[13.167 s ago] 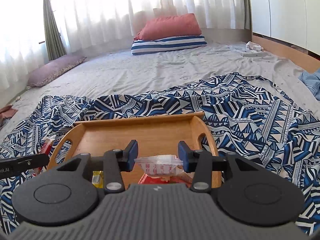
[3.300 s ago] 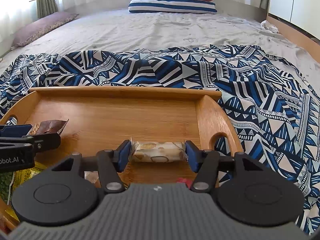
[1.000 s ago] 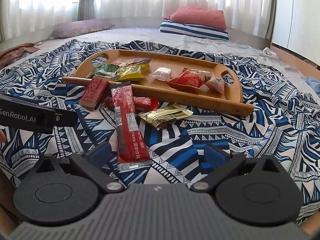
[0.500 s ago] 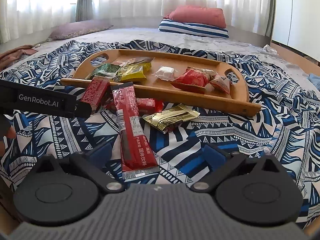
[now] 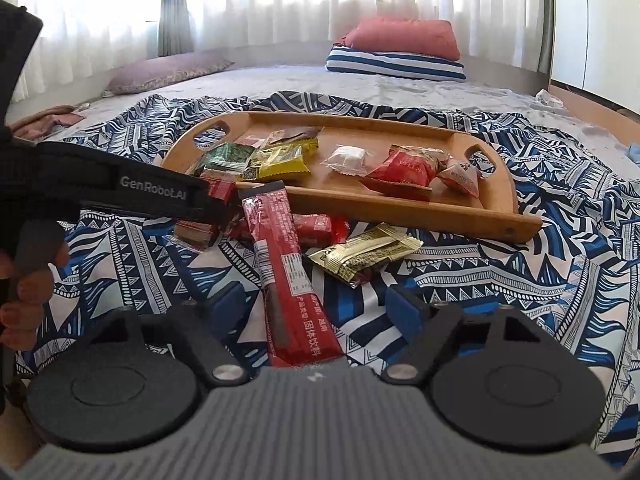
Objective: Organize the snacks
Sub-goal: 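Grasp a red wafer packet with the left tool while the right tool grasps a long red bar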
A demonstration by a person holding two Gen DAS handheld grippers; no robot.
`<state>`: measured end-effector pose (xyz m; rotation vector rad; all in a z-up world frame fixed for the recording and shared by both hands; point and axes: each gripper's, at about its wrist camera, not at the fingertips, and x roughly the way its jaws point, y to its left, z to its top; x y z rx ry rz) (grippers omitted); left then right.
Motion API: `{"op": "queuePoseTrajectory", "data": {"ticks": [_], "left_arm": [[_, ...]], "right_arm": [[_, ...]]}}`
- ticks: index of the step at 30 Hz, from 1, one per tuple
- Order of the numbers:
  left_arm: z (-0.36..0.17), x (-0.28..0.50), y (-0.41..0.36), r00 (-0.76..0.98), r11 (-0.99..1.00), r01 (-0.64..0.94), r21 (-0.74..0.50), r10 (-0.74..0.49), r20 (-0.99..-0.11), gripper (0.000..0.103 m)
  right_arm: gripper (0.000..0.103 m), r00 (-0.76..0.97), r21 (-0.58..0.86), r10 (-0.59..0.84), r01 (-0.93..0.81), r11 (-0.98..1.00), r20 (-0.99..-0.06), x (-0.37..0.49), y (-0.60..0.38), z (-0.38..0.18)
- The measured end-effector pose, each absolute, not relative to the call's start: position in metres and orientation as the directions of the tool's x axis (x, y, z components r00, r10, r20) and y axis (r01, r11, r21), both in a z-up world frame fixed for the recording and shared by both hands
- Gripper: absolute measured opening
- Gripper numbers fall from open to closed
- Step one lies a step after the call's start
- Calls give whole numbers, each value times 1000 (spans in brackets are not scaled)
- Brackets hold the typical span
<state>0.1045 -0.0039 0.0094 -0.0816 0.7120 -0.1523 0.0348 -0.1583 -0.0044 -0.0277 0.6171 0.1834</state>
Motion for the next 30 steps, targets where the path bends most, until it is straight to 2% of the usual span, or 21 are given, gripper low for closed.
{"op": "queuePoseTrajectory", "data": {"ticks": [1,2,3,8,10,17,18,21,24,30], "left_arm": [[8,108,-5,736,983,122,-136,-181,-652,36],[7,111,-5,724,979,130,-155,-200,-660,31],[7,112,-5,719,977,130,-168,-209,-663,31],[12,100,-7,720,972,169,-161,-234,-654,31],[14,92,-6,722,974,167,-152,-226,-654,31],[22,68,5,715,973,160,-165,-230,-660,31],[23,65,6,717,974,160,-160,-226,-659,31],[25,61,7,721,976,159,-146,-216,-659,31],[25,58,9,721,977,154,-150,-215,-659,31],[23,57,12,717,978,148,-146,-208,-665,31]], "right_arm": [[79,799,30,167,-184,983,-577,35,-157,-4],[76,799,31,170,-187,982,-577,36,-156,-4],[74,798,33,173,-189,981,-577,36,-155,-3],[41,800,46,185,-193,980,-571,33,-153,-1],[36,803,51,182,-187,981,-568,30,-154,0],[35,798,60,196,-198,978,-570,15,-156,5],[36,795,61,202,-204,977,-572,13,-155,6],[54,798,58,217,-224,973,-562,13,-152,6],[55,813,12,191,-221,975,-550,18,-145,7],[55,798,18,198,-229,973,-570,34,-136,5]]}}
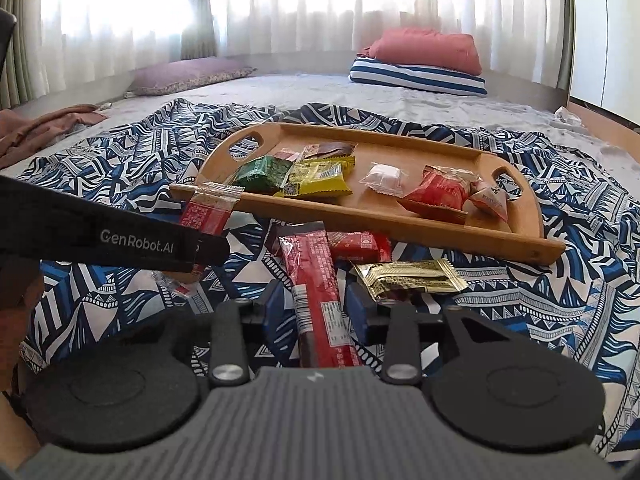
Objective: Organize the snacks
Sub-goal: 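Grasp a red wafer packet with the left tool while the right tool grasps a long red bar, then carry both packets over the wooden tray and open both tools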
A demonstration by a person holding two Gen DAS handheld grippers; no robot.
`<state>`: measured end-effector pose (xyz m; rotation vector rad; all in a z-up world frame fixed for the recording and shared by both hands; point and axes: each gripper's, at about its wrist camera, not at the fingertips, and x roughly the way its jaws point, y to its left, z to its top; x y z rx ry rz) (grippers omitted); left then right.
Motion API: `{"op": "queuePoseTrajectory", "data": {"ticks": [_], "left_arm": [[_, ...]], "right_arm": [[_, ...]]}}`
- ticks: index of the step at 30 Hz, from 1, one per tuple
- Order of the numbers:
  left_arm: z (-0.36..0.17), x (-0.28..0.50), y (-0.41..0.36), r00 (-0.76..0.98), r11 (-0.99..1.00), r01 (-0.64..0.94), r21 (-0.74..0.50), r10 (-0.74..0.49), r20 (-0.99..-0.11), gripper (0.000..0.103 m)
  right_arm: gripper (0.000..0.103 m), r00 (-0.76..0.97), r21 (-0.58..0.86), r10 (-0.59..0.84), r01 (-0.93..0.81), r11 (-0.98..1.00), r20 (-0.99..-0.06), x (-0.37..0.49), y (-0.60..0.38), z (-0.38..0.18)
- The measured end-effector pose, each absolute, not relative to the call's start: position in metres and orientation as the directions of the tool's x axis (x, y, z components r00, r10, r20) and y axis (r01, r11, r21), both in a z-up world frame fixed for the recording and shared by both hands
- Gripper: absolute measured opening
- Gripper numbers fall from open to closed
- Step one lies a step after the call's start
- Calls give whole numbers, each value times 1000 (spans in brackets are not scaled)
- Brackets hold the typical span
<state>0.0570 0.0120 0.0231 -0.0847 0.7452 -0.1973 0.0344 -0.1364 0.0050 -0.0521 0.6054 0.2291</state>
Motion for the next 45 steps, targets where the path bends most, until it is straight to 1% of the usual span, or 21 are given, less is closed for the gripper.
{"op": "queuePoseTrajectory", "data": {"ticks": [2,3,4,7,11,19,25,29,34,38,41,45], "left_arm": [[22,57,13,714,978,143,-152,-208,-668,31],[21,58,14,712,978,141,-155,-209,-670,31],[21,58,15,710,978,139,-158,-209,-673,31],[21,61,18,703,976,128,-176,-214,-678,31],[23,69,24,694,970,117,-215,-234,-681,31],[46,84,28,725,969,120,-214,-233,-648,31],[69,111,32,747,970,123,-209,-229,-624,31],[79,140,38,759,974,87,-208,-200,-620,31],[82,182,41,749,974,63,-217,-190,-634,31],[73,218,41,730,975,37,-219,-176,-661,31],[57,242,38,696,976,-3,-220,-156,-701,31],[44,255,27,682,986,4,-167,-124,-720,31]], "right_arm": [[55,787,22,200,-231,973,-583,37,-135,3],[53,781,21,194,-226,974,-593,38,-134,3],[35,778,22,186,-216,976,-601,39,-134,2],[31,777,41,186,-202,978,-602,38,-136,6],[28,790,65,185,-181,981,-584,36,-142,16],[27,808,109,198,-165,980,-555,48,-155,44],[26,814,154,184,-117,981,-551,79,-176,66],[25,824,157,162,-89,983,-544,107,-189,82],[25,798,206,162,-48,977,-581,156,-207,93],[25,759,260,185,-22,965,-624,196,-219,88],[25,740,222,149,0,975,-656,221,-217,78],[25,713,172,112,12,985,-692,245,-211,63]]}}
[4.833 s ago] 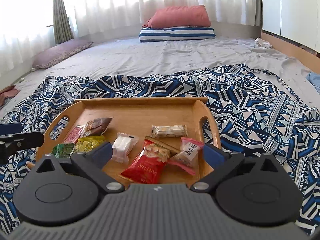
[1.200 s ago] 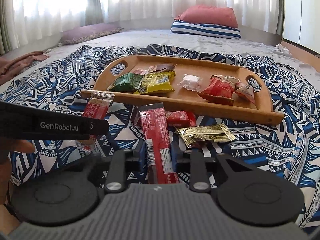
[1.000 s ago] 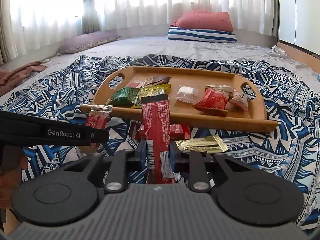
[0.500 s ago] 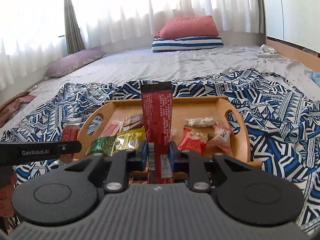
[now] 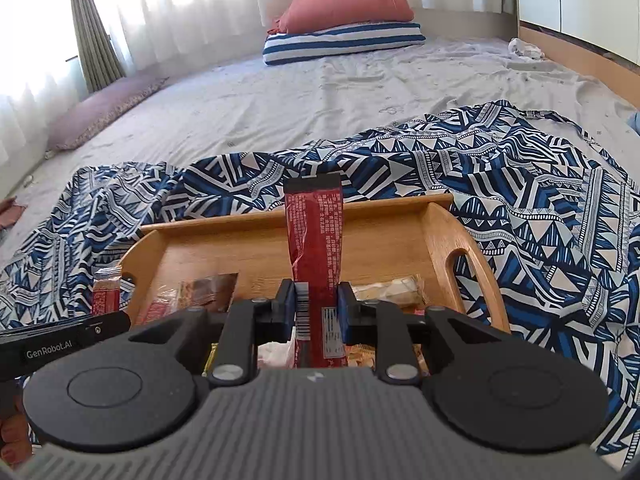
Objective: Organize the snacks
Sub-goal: 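Carry both packets over the wooden tray and open both tools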
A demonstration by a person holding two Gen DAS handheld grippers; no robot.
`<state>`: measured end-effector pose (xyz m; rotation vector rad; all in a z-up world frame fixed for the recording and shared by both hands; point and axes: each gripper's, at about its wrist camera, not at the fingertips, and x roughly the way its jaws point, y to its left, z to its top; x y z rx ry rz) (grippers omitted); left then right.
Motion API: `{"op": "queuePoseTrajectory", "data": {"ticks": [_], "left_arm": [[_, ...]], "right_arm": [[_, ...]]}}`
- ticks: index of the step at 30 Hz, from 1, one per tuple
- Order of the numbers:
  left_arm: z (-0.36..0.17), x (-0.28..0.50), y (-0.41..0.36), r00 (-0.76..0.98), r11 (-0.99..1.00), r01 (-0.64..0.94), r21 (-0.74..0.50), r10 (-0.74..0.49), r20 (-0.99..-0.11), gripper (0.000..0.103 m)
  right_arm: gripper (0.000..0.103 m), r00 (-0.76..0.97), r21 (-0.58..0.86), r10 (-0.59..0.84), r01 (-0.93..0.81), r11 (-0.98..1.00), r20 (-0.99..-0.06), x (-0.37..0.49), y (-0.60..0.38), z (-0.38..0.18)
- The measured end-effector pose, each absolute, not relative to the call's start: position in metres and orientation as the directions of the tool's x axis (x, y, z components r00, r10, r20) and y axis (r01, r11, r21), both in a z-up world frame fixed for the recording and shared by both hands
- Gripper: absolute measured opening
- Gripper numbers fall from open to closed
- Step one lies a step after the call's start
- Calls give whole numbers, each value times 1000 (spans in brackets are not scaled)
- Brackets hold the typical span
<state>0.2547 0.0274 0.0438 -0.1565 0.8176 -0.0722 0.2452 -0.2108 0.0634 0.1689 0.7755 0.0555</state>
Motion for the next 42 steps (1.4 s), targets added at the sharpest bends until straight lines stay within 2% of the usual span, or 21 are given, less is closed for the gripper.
{"op": "queuePoseTrajectory", "data": {"ticks": [7,30,31,32,33,34,35,37,41,42], "left_arm": [[31,264,28,668,988,-12,-151,-105,-737,31],[23,270,19,665,990,7,-141,-109,-739,30],[23,269,19,665,991,7,-136,-106,-739,30],[23,269,18,664,991,8,-134,-105,-740,31],[24,269,18,662,991,8,-131,-103,-743,32],[25,269,18,660,991,9,-131,-104,-744,35],[26,268,17,662,991,12,-134,-108,-742,37],[30,265,18,669,990,21,-141,-119,-733,50],[40,256,17,687,990,35,-133,-120,-717,61],[43,253,18,691,991,39,-131,-121,-713,68]], "right_arm": [[25,687,191,112,39,981,-718,263,-207,43],[26,698,189,109,39,981,-708,284,-193,10],[27,697,185,107,38,982,-709,284,-192,9],[36,698,181,105,35,983,-708,284,-192,10],[44,697,183,104,40,982,-710,283,-193,10],[47,696,188,102,48,981,-711,282,-194,11],[47,699,195,105,51,979,-707,280,-195,12],[49,711,201,106,50,978,-695,276,-197,17],[53,738,178,104,22,984,-667,265,-198,32],[54,744,171,104,13,985,-660,262,-198,35]]}}
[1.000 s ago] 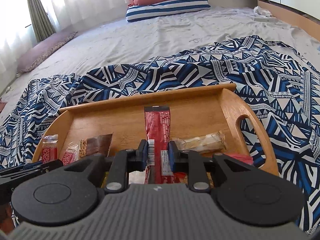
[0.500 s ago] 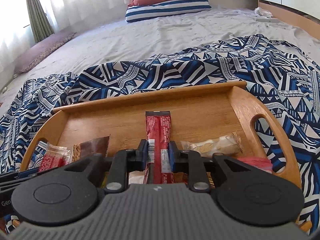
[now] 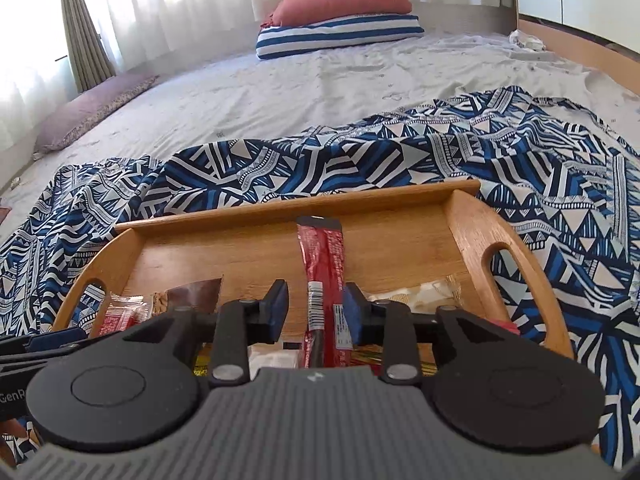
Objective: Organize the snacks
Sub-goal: 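Carry both packets over the wooden tray and open both tools, then move both tools back to the snacks beside the tray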
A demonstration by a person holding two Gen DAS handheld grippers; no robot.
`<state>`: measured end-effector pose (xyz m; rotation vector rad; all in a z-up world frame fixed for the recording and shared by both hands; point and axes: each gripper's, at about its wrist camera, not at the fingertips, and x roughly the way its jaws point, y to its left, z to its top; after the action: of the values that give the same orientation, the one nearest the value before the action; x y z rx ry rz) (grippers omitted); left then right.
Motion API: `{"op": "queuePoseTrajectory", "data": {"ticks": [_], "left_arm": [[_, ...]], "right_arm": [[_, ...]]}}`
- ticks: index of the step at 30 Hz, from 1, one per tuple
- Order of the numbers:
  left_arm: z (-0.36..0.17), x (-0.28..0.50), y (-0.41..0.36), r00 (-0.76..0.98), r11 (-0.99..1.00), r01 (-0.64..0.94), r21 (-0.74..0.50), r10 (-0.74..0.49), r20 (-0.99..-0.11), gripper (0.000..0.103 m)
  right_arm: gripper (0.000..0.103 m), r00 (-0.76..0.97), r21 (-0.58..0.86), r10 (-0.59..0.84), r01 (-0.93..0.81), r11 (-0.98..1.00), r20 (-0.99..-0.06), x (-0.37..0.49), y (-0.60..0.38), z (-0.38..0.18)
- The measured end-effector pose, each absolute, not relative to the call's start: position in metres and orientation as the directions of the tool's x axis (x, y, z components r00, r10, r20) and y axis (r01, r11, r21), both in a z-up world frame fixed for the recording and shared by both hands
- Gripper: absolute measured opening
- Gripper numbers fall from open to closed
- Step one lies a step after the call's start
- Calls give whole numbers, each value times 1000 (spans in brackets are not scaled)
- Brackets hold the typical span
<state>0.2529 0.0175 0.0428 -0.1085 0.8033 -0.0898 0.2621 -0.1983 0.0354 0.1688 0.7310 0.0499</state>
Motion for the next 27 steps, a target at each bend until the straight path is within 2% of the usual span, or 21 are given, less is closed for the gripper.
{"op": "queuePoseTrajectory", "data": {"ticks": [1,2,7,15,20,27], "left_arm": [[46,250,18,695,990,43,-131,-124,-708,75],[49,247,18,700,990,45,-133,-127,-703,78],[63,227,20,718,989,59,-132,-134,-683,86],[75,187,19,731,984,78,-159,-165,-662,89],[79,157,14,758,988,92,-127,-153,-634,91],[76,124,11,770,987,103,-122,-156,-618,93]], "right_arm": [[57,751,165,109,1,986,-651,258,-198,40],[59,758,161,113,-11,987,-643,255,-198,45],[68,783,133,145,-79,988,-605,231,-197,62],[80,810,74,169,-155,985,-561,184,-197,76],[89,826,18,177,-199,980,-536,151,-197,76],[97,842,-47,170,-224,973,-511,111,-197,69]]}}
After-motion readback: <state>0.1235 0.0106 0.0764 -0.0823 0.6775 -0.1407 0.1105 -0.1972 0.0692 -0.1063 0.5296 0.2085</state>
